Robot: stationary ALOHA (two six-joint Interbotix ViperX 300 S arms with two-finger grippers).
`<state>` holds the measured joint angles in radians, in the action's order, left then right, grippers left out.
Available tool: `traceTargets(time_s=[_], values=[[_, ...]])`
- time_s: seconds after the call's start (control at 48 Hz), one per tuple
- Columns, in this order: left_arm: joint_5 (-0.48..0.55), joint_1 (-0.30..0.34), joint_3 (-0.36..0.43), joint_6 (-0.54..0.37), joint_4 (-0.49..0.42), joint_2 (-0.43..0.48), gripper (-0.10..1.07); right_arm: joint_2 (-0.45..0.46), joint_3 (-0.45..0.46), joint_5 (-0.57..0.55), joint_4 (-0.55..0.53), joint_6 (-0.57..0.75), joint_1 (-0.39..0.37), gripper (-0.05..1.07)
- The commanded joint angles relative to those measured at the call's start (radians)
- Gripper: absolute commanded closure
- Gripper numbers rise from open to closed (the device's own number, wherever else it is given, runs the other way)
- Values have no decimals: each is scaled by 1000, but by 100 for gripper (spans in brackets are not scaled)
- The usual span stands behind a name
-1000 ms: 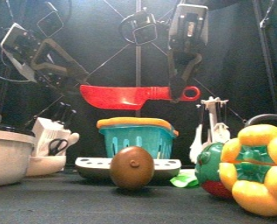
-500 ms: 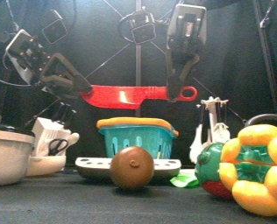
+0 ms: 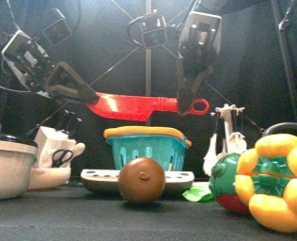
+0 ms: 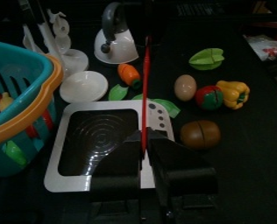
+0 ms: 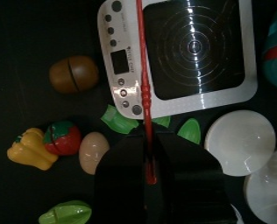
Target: Grab knife with other hand
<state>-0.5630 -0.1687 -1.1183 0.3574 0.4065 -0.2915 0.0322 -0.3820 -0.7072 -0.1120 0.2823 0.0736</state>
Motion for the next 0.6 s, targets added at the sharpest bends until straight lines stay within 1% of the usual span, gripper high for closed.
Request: traceTargets(time_s=[0.0,0.25,0.333,0.396,0.583], values=[[-5,5,9,0,-12,-12,57,86,-43,137,-6,3,-2,91],[-5,2,11,-6,-61,-21,57,202,-242,489,-35,17,-8,91],[-6,-3,11,-8,-57,-21,57,215,-273,578,-37,15,-8,91],[-12,-5,14,-8,-49,-21,57,218,-288,623,-46,12,-8,91],[-18,-14,21,-6,-44,-21,57,215,-316,689,-107,11,-6,91]])
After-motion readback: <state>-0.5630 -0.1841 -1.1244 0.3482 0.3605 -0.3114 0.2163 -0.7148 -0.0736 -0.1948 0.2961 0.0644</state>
